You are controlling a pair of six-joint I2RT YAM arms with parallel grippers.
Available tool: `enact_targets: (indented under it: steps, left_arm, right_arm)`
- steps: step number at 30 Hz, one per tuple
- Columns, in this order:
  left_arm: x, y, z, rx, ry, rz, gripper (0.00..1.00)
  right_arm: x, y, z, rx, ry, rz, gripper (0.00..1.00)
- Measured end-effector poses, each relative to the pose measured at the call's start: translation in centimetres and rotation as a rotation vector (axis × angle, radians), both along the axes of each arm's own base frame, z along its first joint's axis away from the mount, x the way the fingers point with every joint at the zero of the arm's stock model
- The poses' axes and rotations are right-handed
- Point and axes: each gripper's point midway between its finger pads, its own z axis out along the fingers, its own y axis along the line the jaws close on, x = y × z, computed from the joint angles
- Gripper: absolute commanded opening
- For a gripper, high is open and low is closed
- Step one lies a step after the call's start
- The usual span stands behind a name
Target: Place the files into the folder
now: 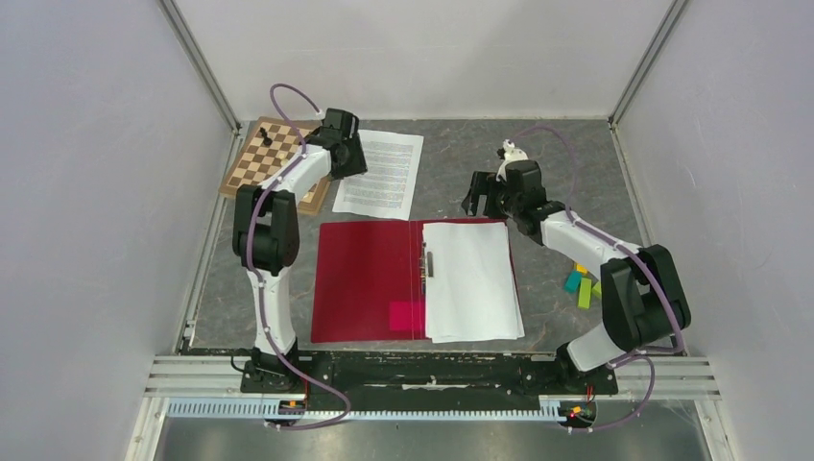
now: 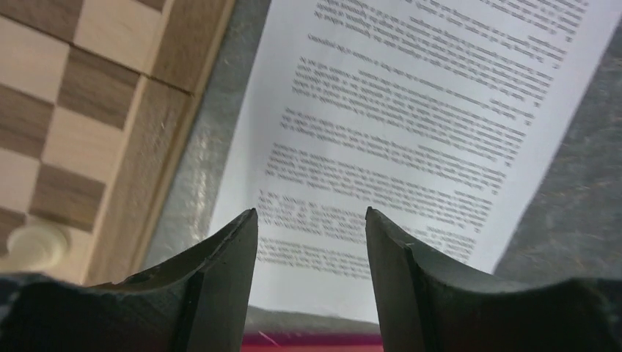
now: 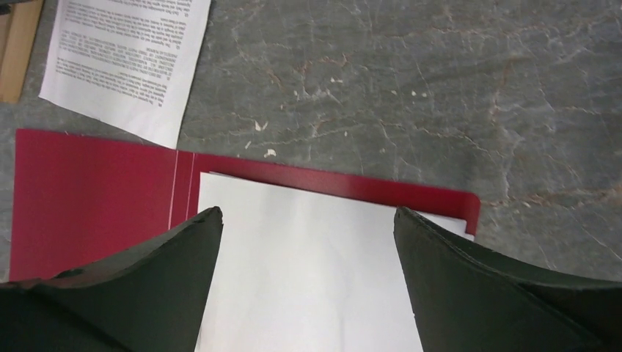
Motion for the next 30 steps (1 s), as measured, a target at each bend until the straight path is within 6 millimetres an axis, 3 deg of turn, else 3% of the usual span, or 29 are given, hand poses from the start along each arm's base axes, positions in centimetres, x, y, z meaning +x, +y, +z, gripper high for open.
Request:
enact_targets:
  steps: [7,13,19,30]
  left_arm:
    - [2.2,1.4,-3.0,0.094,0.033,-0.102,0.69]
    - [1.5,1.9,-5.7,0.134,0.099,-0.139,0.70]
    - [1.6,2.3,-5.8,0.120,0.105,-0.141,0.74]
    - [1.4,3.4,-5.7,0.108,0.133,-0.125,0.75]
  right_arm:
    - [1.3,1.8,-1.3,0.061,0.012,0.035,0.91]
    - [1.8,2.9,-1.5,0.098,-0.002,0.053,0.93]
    - [2.2,3.8,-1.5,0.114,-0.024,0.071,0.94]
    - [1.9,4.6,-3.8,0.109,0.023,0.096,0.94]
